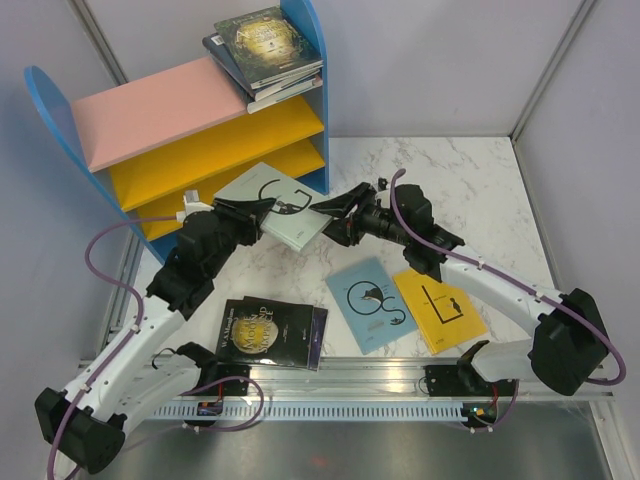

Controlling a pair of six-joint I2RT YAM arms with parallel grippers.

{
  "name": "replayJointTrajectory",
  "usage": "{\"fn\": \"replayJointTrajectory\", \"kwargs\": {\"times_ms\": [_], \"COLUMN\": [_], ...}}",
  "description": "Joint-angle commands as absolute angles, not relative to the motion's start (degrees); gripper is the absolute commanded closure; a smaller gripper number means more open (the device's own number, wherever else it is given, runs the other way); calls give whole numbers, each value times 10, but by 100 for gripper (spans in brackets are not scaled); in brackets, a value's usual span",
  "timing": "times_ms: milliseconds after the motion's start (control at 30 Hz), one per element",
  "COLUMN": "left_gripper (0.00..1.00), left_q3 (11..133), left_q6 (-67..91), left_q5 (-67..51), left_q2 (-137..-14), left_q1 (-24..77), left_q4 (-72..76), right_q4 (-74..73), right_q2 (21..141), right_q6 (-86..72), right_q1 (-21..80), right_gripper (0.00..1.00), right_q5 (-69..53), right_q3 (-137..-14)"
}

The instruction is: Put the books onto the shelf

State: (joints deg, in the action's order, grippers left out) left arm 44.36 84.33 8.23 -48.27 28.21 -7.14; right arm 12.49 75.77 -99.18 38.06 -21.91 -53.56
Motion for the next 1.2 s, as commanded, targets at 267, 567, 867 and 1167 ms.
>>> {"fn": "replayJointTrajectory", "kwargs": {"times_ms": [267,567,867,1167], "left_gripper": [97,64,12,0], "left_q3": [433,470,495,500], "left_q6": [867,773,688,648], "left_q5": [7,-24,-26,32], "left_q2": [-472,-464,-413,-326], "left_q1": [297,296,295,295], "left_q4": [-66,-113,-248,-326], "right_q4": [249,210,173,175], "right_q2": [762,738,711,767], "right_q6": [-1007,-954,-933,-926], "right_q1": [394,389,338,291], "right_gripper": [72,100,100,100], "right_q5": [-143,-121,-142,-184], "right_q3": [-586,-605,-595,-673]}}
